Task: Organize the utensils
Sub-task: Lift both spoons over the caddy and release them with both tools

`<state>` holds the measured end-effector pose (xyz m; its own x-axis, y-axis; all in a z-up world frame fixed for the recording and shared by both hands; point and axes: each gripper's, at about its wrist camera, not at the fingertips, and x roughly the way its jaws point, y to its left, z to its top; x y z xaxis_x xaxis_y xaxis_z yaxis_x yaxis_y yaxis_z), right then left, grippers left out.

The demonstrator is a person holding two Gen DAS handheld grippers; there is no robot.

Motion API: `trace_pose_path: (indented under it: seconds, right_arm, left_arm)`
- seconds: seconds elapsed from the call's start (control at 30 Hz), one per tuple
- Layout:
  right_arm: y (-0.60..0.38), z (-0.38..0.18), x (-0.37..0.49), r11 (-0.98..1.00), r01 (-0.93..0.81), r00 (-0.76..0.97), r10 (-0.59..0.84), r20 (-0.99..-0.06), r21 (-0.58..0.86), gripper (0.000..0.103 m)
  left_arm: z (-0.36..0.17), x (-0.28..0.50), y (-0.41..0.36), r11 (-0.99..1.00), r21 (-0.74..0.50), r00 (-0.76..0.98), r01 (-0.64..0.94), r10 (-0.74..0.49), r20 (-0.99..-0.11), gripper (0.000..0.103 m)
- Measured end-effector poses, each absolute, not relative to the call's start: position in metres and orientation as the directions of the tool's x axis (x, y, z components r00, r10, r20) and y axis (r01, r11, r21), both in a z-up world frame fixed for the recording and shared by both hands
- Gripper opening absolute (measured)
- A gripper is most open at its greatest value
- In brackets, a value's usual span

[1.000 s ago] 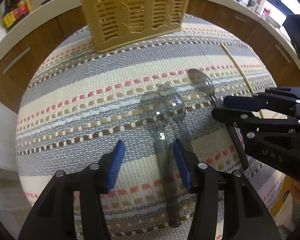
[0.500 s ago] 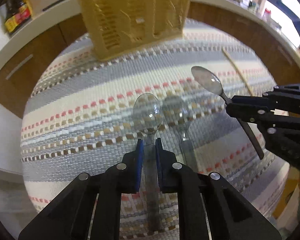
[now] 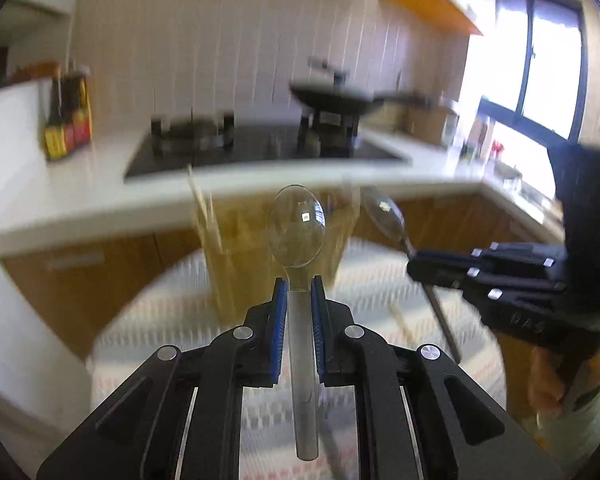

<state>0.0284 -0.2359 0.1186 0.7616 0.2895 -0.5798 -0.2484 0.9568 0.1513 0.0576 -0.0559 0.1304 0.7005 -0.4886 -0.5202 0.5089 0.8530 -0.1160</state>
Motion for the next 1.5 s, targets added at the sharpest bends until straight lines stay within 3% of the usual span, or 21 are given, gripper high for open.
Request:
trace_pose_path:
  seconds: [0.3, 0.7, 1.13, 1.5]
  right_arm:
    - [-0.237, 0.160, 0.078, 0.955, -0.261, 0.871, 0.296, -0.392, 0.143, 0.010]
    - [-0.259, 0.152, 0.162, 0.986, -0.136, 0.963, 0.155, -0.221, 0.099, 0.010]
    - [-0.278, 0.107, 0.198, 0.960, -0.154, 0.952, 0.207, -0.225, 0.232, 0.010]
    - [-0.267, 0.089, 0.183, 0.968, -0.160, 0.955, 0.201, -0.218, 0.193, 0.011]
  left_arm:
    - [0.183, 0.096, -0.059, 0.858, -0.167, 0.795, 0.486, -0.513, -0.324, 0.010]
    - [0.160, 0.162, -0.062, 0.911, -0.204, 0.909, 0.359, -0.390, -0.145, 0.010]
    - [0.119, 0.187, -0.069, 0.948, -0.156, 0.944, 0.277, -0.299, -0.140, 0.010]
    - [0.103, 0.181, -0.066, 0.946, -0.152, 0.945, 0.285, -0.304, -0.119, 0.012]
